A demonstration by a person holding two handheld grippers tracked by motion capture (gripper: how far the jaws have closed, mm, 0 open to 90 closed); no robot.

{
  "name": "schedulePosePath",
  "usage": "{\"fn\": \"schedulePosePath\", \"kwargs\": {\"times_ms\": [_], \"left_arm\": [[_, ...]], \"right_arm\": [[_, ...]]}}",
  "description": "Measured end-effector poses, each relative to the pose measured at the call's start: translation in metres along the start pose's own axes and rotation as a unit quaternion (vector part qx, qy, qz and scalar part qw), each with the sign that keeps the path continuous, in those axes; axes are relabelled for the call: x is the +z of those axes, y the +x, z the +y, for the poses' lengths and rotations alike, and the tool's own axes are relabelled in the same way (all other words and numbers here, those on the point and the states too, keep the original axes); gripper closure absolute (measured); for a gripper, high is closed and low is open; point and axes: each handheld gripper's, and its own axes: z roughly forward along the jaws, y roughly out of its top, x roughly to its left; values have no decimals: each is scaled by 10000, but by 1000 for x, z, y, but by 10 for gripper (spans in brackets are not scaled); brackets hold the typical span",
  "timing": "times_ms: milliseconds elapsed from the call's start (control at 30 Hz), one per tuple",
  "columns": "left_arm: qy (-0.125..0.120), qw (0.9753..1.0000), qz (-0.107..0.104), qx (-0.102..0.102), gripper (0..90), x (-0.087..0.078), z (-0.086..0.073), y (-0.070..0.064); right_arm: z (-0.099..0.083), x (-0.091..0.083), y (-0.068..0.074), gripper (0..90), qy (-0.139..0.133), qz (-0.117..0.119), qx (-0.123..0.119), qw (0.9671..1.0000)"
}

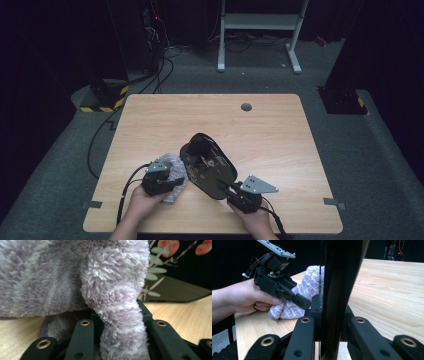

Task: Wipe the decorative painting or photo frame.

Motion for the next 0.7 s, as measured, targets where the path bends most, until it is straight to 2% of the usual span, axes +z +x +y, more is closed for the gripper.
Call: {"fn": "schedulePosePath", "kwargs": {"times_ms": [133, 233, 333, 400, 467, 533, 633, 700], "left_arm": [[-345, 9990, -43, -279, 679, -4, 2, 6], [-714, 9967, 59, -391, 677, -14, 8, 8], [-1133, 9929, 212, -309, 673, -28, 16, 6], [-1382, 9899, 275, -146, 672, -39, 23, 2], [-1455, 9887, 359, 51, 671, -46, 28, -1], [-1452, 9886, 368, 165, 669, -49, 33, -2], [-1547, 9871, 352, 195, 668, -52, 34, -2], [-1723, 9845, 277, 196, 668, -56, 33, -3]], "right_arm": [[0, 0, 0, 803, 4, -25, -5, 10000], [0, 0, 0, 803, 2, -27, -6, 10000], [0, 0, 0, 805, 3, -19, -5, 10000], [0, 0, 0, 805, 2, -21, -12, 10000], [0, 0, 0, 805, 2, -19, -14, 10000], [0, 0, 0, 804, 5, -17, -4, 10000], [0, 0, 0, 805, 3, -26, -1, 10000], [0, 0, 1, 805, 5, -27, -14, 10000]]}}
